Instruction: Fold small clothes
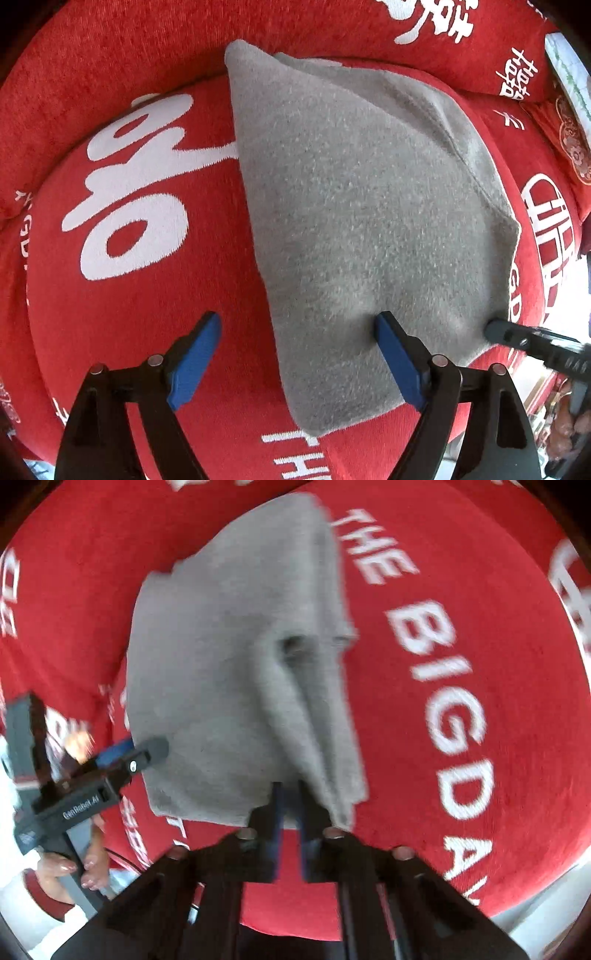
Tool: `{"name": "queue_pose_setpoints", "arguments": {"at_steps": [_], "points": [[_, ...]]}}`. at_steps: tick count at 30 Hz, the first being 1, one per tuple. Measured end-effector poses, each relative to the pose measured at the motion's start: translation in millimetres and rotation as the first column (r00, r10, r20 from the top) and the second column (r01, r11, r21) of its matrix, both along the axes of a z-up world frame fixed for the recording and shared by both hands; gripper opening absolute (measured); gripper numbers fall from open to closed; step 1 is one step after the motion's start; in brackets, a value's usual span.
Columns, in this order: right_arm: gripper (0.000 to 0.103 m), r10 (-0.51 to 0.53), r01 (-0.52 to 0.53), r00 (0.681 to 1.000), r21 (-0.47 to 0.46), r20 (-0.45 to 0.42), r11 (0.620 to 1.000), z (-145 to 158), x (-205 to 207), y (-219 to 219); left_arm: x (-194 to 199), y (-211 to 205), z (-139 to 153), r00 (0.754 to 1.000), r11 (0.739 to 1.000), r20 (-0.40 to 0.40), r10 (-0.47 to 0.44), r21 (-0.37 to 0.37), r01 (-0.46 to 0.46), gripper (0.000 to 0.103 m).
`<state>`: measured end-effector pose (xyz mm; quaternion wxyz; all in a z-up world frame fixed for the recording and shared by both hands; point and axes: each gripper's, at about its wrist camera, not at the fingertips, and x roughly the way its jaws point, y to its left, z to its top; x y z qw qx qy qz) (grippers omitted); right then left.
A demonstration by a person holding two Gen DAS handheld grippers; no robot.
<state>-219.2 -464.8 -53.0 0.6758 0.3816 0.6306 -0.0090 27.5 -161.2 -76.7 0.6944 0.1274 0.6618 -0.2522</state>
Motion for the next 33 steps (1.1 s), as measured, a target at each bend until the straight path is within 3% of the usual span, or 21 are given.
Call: {"name": "queue_pose_setpoints", "arguments": {"at_steps": [2, 7, 15, 16, 19, 21, 22, 23, 25, 33], "points": [[0.002, -0.053, 0.054, 0.999, 0.042, -0.007, 0.998, 2, -12, -13, -2, 0, 1, 1.000, 1.000, -0.002, -0.013, 0.011, 0.013, 0.086], [0.008, -0.023, 0.022, 0.999, -0.019, -0.025, 1.000, 23, -21, -24, -4, -1, 5, 1.000, 0.999, -0.020, 0.001, 0.043, -0.001, 0.086], [0.008, -0.048, 0.048, 0.999, -0.009, -0.015, 0.999, 39, -22, -43, -9, 0, 13, 1.000, 0.996, -0.004, 0.030, 0.086, -0.029, 0.086], [0.008, -0.046, 0.046, 0.999, -0.007, -0.013, 0.999, 40, -22, -45, -10, 1, 15, 0.999, 0.995, -0.002, 0.038, 0.096, -0.037, 0.099], [0.010, -0.036, 0.036, 0.999, -0.001, -0.013, 0.999, 42, -20, -48, -14, -1, 20, 0.998, 0.991, 0.008, 0.059, 0.119, -0.060, 0.103], [0.019, -0.030, 0.030, 0.999, 0.006, -0.015, 1.000, 42, -19, -49, -16, 0, 22, 0.997, 0.989, 0.005, 0.072, 0.128, -0.072, 0.103], [0.036, -0.027, 0.027, 1.000, 0.008, -0.015, 1.000, 42, -18, -50, -18, 0, 24, 0.997, 0.988, -0.001, 0.080, 0.132, -0.079, 0.103], [0.060, -0.023, 0.023, 1.000, 0.006, -0.013, 1.000, 42, -17, -49, -20, 1, 25, 0.996, 0.987, -0.005, 0.084, 0.135, -0.083, 0.103], [0.079, -0.014, 0.014, 1.000, -0.006, -0.011, 1.000, 43, -15, -49, -25, 2, 29, 0.994, 0.985, -0.009, 0.107, 0.140, -0.104, 0.103], [0.079, 0.011, -0.011, 1.000, 0.021, -0.016, 1.000, 41, -14, -45, -44, 23, 35, 0.982, 0.973, -0.035, 0.186, 0.149, -0.178, 0.103]]}}
